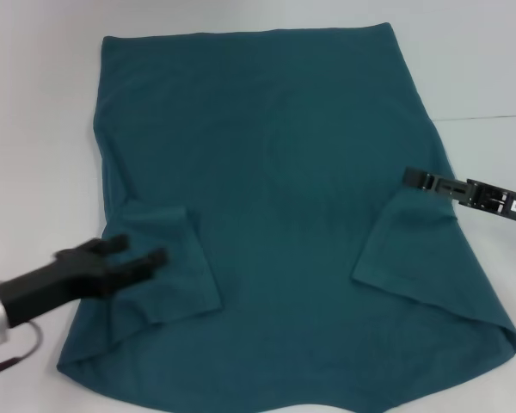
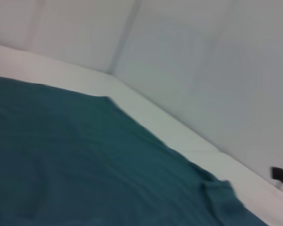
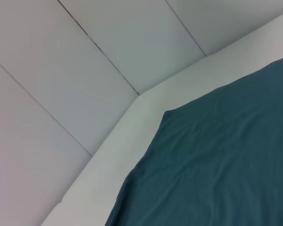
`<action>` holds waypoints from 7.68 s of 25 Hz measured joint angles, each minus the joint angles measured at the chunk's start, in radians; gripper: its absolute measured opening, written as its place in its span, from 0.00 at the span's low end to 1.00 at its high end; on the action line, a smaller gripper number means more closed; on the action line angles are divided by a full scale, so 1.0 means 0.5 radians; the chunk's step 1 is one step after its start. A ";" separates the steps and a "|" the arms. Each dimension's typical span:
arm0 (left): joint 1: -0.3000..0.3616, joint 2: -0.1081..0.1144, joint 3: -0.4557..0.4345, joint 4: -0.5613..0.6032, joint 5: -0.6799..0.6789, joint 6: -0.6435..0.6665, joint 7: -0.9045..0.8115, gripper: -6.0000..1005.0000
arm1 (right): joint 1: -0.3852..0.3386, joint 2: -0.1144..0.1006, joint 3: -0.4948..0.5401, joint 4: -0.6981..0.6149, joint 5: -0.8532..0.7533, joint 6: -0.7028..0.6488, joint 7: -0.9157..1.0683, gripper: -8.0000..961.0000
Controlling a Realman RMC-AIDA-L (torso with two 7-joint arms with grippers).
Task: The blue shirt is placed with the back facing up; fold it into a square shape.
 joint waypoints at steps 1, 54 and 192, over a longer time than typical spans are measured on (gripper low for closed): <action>0.030 0.001 -0.016 0.047 0.007 -0.002 -0.056 0.93 | 0.009 0.001 0.000 0.000 0.000 0.015 0.010 0.96; 0.088 0.048 -0.305 0.310 0.954 0.448 -0.821 0.93 | 0.082 -0.037 0.011 -0.018 0.025 0.122 0.111 0.96; -0.033 0.061 -0.327 0.310 0.954 0.297 -0.937 0.03 | -0.071 -0.060 0.000 -0.393 -0.955 -0.438 0.928 0.96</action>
